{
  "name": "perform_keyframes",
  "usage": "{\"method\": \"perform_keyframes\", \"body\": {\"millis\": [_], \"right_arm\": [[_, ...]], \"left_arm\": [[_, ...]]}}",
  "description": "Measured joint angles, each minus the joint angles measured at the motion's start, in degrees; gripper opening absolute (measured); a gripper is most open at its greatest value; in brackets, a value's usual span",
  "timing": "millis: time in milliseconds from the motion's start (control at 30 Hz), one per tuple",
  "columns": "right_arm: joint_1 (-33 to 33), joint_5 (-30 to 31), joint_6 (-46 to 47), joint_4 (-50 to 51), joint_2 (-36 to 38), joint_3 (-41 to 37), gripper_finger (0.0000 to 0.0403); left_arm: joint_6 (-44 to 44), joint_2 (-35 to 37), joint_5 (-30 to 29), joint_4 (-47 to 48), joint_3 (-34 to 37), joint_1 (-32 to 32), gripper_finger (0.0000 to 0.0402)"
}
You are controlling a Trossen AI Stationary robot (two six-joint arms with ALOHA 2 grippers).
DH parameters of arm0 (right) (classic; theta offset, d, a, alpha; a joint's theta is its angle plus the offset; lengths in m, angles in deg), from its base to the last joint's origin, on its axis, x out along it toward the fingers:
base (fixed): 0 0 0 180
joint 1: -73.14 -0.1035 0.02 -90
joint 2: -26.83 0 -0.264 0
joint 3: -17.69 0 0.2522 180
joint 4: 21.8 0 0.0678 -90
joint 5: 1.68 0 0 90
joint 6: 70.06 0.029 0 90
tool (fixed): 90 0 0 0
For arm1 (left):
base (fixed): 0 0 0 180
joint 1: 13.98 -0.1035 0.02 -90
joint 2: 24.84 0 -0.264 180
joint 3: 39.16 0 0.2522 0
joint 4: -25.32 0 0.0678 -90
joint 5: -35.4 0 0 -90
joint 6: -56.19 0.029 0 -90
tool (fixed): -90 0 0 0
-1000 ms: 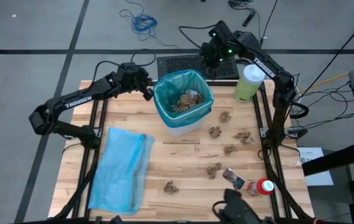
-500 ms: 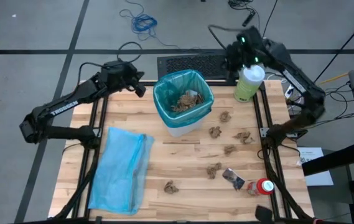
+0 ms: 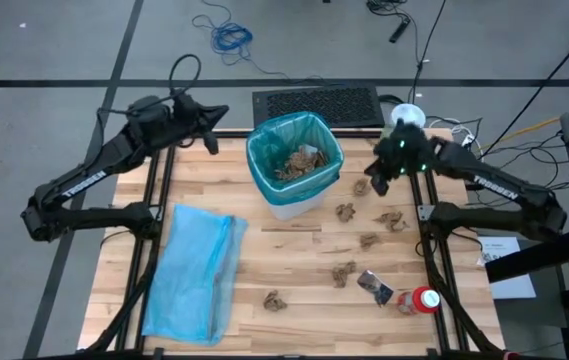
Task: Place trash/remove bag and relplace
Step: Put the brown paper into the blue trash bag inside the white trash bin
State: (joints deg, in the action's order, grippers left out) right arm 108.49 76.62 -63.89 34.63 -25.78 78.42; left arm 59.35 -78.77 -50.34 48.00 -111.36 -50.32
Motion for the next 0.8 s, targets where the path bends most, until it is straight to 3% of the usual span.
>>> {"method": "perform_keyframes", "body": {"millis": [200,533,800], "right_arm": [[-5.25,10.15,8.86,-1.32,-0.5,-6.96,0.0051],[-8.19,20.36,18.17,-8.33,-5.68,-12.85,0.0194],[-8.21,22.45,21.77,-13.68,-12.79,-16.08,0.0258]], "left_arm": [[-1.36,-0.03,3.2,-2.41,0.0,0.0,0.0001],[-1.34,-3.26,3.13,-2.37,0.0,0.0,0.0001],[-1.31,-4.59,3.09,-2.24,0.02,0.0,0.0001]]}}
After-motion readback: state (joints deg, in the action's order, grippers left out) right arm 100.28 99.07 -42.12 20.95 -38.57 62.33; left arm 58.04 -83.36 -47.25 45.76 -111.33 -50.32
